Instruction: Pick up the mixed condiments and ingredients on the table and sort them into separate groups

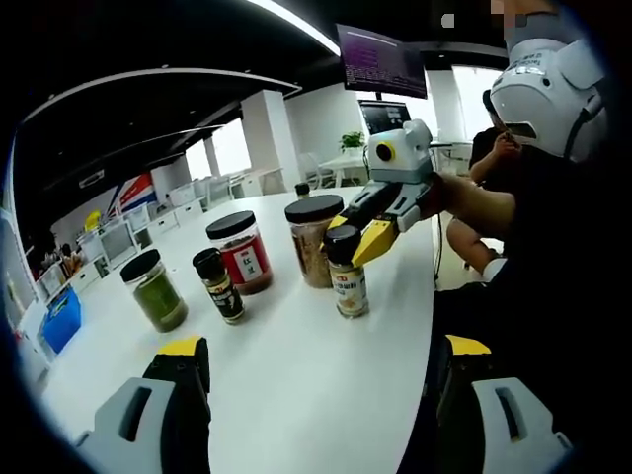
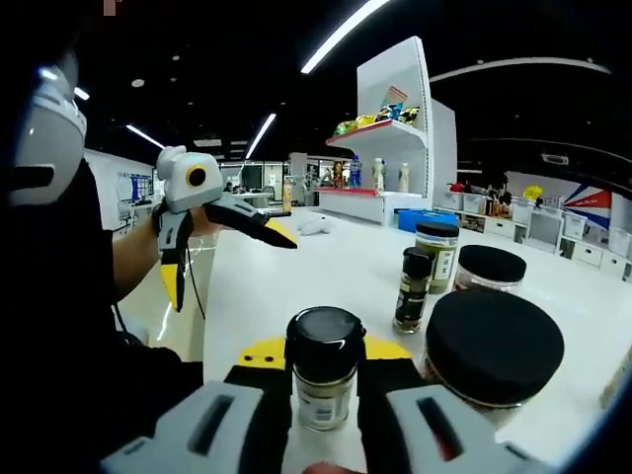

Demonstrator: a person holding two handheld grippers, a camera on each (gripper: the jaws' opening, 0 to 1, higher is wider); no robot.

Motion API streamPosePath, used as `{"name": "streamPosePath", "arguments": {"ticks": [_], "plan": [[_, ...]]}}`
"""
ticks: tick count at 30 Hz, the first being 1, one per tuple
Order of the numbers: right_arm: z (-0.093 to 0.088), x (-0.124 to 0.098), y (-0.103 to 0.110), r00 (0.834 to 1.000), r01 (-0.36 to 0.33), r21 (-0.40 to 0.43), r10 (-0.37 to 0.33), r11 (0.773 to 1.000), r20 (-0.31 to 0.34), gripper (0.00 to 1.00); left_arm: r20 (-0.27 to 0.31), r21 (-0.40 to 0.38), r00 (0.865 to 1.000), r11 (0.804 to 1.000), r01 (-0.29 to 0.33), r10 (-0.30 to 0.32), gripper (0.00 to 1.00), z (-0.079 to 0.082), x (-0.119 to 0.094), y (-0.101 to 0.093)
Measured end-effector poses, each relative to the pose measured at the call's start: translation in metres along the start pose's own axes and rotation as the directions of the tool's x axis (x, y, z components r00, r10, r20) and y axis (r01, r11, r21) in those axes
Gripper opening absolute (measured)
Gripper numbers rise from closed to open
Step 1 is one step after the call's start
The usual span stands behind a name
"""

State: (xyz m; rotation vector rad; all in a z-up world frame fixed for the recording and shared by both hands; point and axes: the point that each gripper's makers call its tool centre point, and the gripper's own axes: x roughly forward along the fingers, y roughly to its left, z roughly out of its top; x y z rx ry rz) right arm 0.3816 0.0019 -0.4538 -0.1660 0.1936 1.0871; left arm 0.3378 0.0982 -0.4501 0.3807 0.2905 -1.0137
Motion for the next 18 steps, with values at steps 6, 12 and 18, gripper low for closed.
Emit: {"name": "streamPosePath", "arguments": {"ticks": [6,12,18], "plan": [[0.0004,0.0005,0.0021,1.0,-0.004,-0.004,0.004,1.0,-0.002,0.23,0.005,-0.001,1.0,1.0,0.004,-0.004,0.95,0.0007,-0.0009,-0.0018],[0.0009,0.0006,0.0051,1.0,-0.013,0.013,0.013,1.0,-0.001,0.23,0.004,-0.004,1.0,1.0,0.003,-0.003,0.95,0.0009,-0.0023,-0.0028],[0.0016,-0.0001,0.0054,1.0,-0.008,-0.001,0.008,1.0,-0.01,0.23,0.001,-0.004,1.0,1.0,0.003,-0.003,0.95,0.0001,-0.0041,-0.0025]]}}
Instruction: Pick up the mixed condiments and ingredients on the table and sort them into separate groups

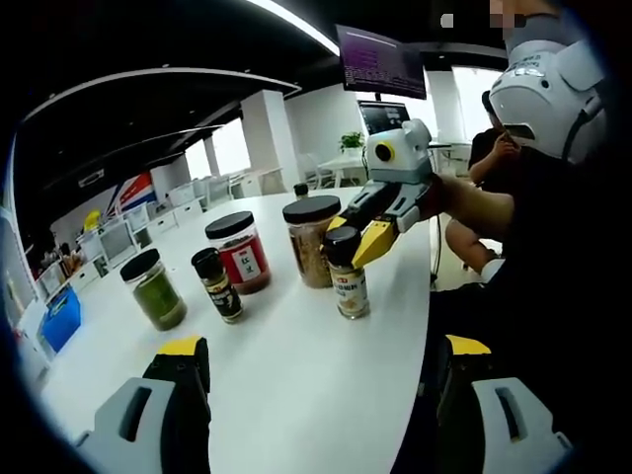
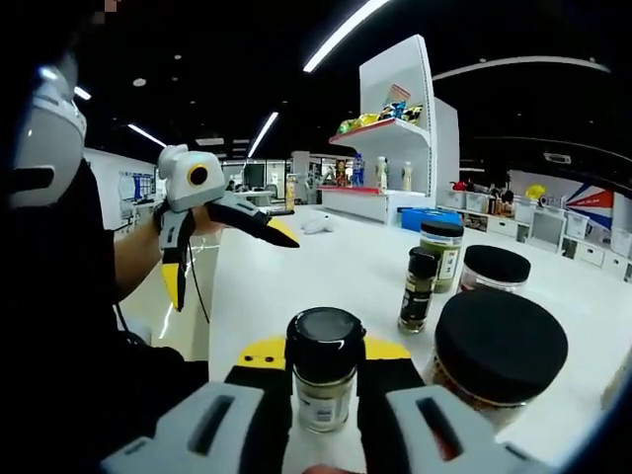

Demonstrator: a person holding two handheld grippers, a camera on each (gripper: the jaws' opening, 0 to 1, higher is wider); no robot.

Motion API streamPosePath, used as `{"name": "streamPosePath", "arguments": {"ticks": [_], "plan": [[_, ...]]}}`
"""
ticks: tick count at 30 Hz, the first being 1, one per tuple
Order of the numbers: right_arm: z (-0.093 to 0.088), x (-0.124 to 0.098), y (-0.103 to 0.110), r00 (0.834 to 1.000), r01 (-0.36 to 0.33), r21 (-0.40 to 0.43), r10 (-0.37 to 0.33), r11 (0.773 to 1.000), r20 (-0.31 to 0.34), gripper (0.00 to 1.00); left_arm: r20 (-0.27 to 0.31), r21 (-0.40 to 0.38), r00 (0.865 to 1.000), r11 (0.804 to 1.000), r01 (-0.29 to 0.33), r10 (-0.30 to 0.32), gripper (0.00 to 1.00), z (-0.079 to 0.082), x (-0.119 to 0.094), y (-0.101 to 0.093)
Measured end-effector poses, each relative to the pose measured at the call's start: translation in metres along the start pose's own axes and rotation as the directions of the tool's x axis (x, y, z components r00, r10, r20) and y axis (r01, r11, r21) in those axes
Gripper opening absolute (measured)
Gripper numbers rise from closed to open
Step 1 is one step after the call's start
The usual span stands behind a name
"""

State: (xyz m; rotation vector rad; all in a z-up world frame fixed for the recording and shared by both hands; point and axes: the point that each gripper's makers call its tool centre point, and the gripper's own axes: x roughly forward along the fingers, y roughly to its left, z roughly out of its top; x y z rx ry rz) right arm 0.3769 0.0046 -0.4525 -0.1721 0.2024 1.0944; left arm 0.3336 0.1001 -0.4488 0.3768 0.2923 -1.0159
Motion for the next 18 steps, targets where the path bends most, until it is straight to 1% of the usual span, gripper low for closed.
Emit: {"name": "streamPosePath", "arguments": {"ticks": [5,11,14,16,18], "plan": [[0.005,-0.002,-0.001,1.0,0.007,0.014,-0.008,1.0,0.011,0.23,0.0,0.001,1.0,1.0,-0.003,0.003,0.95,-0.001,0.0,0.0],[0.015,-0.006,-0.002,1.0,0.023,0.006,-0.023,1.0,0.02,0.22,0.008,0.001,1.0,1.0,-0.003,0.003,0.95,0.0,-0.001,0.0],[0.025,-0.012,0.0,0.999,0.025,-0.006,-0.025,1.0,0.031,0.22,0.014,-0.007,1.0,1.0,0.0,0.0,0.95,0.001,-0.002,0.0],[0.033,-0.017,0.001,0.999,0.019,-0.005,-0.019,1.0,0.049,0.22,0.013,-0.005,1.0,1.0,-0.004,0.004,0.95,0.001,-0.002,0.001],[0.038,-0.02,0.001,0.998,0.015,0.006,-0.016,1.0,0.059,0.22,0.012,-0.006,1.0,1.0,-0.004,0.004,0.95,0.0,-0.002,0.0]]}}
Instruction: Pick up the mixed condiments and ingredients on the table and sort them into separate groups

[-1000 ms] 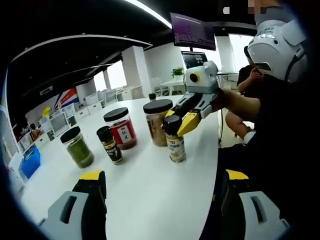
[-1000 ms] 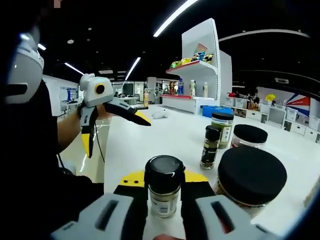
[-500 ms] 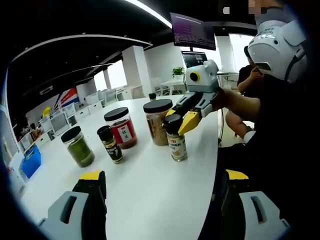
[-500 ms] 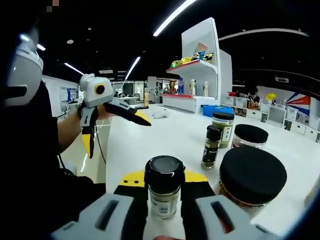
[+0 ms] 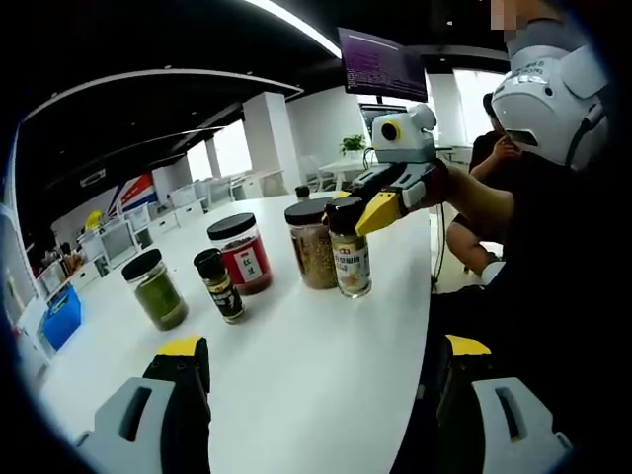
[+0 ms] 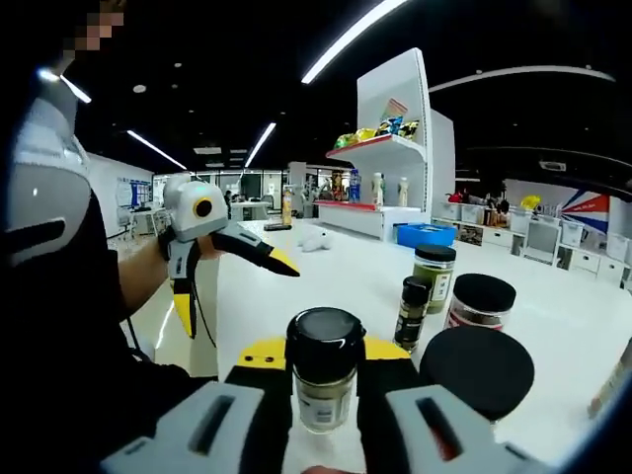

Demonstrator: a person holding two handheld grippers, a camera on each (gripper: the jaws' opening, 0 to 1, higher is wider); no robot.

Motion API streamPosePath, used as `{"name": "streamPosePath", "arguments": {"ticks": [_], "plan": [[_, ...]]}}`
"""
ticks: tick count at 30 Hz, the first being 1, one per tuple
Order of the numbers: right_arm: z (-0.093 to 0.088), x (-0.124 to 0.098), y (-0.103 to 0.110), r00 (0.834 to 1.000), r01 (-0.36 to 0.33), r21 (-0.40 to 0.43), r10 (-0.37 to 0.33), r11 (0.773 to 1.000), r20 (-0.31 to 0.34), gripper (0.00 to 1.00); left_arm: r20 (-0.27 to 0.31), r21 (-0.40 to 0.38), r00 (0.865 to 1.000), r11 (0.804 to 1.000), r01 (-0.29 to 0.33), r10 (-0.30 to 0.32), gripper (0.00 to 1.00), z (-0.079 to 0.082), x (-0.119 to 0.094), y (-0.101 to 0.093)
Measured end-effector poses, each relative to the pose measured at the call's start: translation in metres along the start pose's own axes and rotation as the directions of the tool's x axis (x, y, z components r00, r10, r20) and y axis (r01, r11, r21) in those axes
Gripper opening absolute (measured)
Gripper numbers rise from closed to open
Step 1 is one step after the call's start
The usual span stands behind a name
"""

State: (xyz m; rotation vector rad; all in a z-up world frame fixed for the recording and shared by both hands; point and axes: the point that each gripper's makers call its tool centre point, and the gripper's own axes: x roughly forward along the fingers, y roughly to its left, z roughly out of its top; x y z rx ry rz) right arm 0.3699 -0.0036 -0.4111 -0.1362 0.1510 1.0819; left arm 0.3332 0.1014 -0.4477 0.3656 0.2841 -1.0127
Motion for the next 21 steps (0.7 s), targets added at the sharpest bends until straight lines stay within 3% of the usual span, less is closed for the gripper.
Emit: {"name": "streamPosePath", "arguments": {"ticks": [21], "plan": [[0.064,-0.057,-0.023,0.993,0.015,0.045,-0.02,0.999,0.119,0.22,0.016,0.006,1.0,1.0,0.003,-0.003,0.95,0.005,0.0,-0.001]]}}
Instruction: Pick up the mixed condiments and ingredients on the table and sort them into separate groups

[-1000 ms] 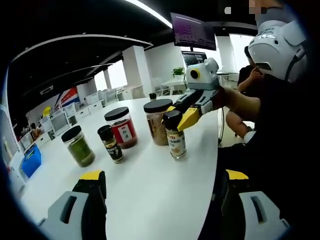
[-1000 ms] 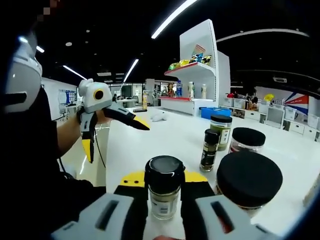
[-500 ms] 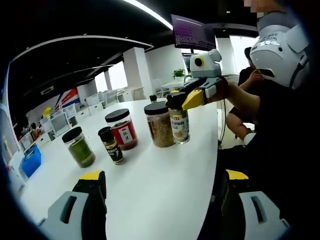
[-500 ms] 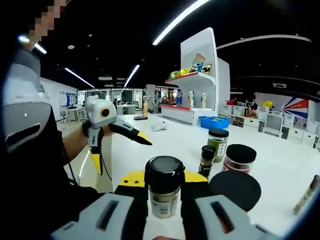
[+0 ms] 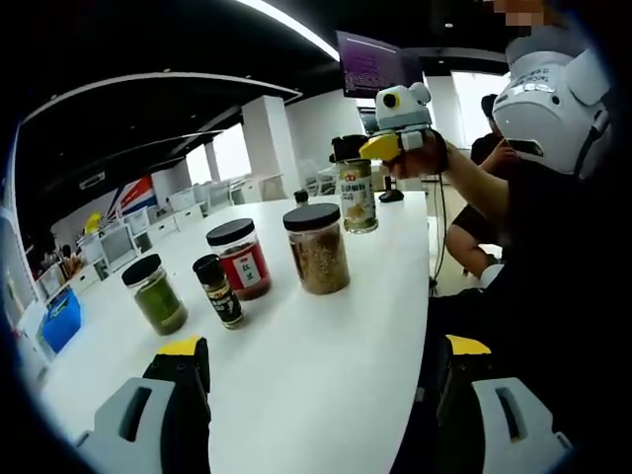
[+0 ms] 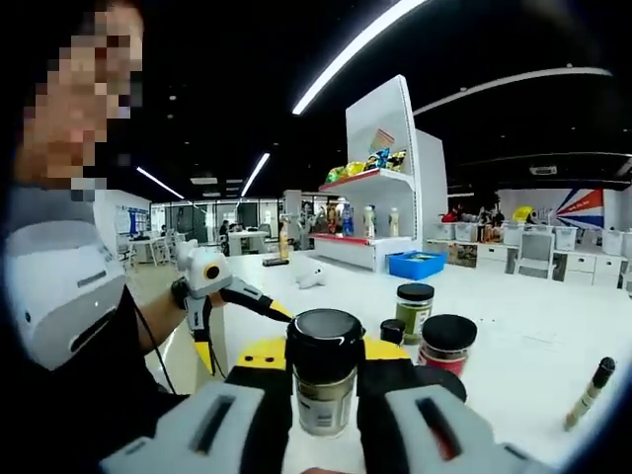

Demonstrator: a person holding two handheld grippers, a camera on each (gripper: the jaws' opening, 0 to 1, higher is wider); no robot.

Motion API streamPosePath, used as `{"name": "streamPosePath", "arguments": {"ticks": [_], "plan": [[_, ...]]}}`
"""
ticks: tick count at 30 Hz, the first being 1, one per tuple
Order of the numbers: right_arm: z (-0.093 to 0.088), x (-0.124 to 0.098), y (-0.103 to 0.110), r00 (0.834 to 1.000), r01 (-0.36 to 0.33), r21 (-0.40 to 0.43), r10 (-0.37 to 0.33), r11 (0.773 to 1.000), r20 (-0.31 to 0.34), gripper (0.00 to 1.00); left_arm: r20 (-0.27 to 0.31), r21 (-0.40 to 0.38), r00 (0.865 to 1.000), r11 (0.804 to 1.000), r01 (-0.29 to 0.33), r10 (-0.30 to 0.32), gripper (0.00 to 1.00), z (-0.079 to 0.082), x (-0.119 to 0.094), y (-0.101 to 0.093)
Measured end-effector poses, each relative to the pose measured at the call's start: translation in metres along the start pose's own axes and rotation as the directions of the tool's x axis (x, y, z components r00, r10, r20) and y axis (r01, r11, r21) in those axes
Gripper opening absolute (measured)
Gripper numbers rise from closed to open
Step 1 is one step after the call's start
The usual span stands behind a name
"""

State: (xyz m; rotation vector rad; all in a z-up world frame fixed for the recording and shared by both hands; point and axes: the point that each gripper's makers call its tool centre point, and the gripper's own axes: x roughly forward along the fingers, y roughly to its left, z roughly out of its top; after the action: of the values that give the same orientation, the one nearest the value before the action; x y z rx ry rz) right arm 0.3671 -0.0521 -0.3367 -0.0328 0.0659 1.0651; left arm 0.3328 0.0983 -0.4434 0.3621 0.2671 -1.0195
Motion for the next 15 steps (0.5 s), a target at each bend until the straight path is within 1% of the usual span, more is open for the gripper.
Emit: {"name": "streamPosePath", "arguments": {"ticks": [4,10,15], "plan": [[0.016,-0.011,-0.01,1.0,0.021,-0.008,-0.02,1.0,0.02,0.22,-0.004,0.004,1.0,1.0,0.003,-0.003,0.95,0.0,0.0,0.0],[0.046,-0.03,-0.031,0.996,0.068,-0.03,-0.066,0.997,0.054,0.22,0.0,0.012,1.0,1.0,0.002,-0.002,0.95,0.004,0.0,0.0],[0.067,-0.044,-0.056,0.99,0.115,-0.022,-0.113,0.993,0.08,0.22,0.001,0.016,1.0,1.0,0.007,-0.007,0.95,0.006,0.002,-0.002]]}}
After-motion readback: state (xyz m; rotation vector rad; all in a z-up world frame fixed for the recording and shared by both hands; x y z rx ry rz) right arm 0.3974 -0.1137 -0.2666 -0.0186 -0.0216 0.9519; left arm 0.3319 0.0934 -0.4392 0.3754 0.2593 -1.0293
